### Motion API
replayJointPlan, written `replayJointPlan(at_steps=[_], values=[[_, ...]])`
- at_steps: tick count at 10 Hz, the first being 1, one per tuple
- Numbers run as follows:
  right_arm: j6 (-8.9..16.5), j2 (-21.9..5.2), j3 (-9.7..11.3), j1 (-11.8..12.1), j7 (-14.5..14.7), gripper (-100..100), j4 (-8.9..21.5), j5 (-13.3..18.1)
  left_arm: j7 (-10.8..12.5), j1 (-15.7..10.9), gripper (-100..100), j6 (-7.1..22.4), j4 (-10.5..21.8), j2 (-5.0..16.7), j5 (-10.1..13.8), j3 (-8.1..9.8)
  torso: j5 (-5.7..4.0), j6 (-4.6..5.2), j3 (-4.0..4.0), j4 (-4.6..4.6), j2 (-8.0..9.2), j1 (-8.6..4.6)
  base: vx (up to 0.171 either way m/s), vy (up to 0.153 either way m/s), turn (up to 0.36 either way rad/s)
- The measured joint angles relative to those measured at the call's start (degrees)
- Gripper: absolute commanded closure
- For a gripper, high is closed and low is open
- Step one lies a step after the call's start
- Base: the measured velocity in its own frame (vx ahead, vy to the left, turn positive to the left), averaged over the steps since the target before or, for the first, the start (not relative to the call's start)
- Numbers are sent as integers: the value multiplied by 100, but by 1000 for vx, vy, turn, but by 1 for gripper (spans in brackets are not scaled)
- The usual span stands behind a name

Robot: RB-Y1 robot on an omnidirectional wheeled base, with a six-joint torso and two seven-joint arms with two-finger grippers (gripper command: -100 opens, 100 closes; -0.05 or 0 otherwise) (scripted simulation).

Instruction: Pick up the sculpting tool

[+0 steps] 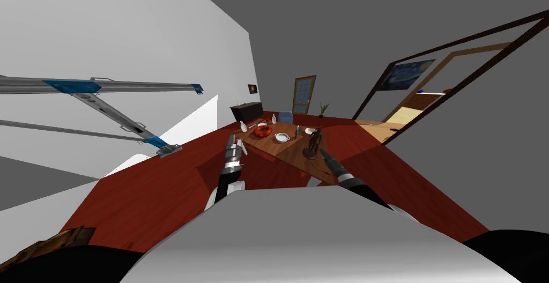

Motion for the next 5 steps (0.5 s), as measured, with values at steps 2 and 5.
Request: replayJointPlan(at_steps=[2, 5], values=[[268, -301, 62, 209, 255, -100, 117, -129, 0, 0, 0, 0, 0, 0, 0, 0, 0, -2, -2, -1, -4, -4, -15, -40, 306], [651, -627, 203, 414, 657, -100, 277, -266, 0, 0, 0, 0, 0, 0, 0, 0, 0, -2, -2, -1, -3, 1, -22, -26, 333]])
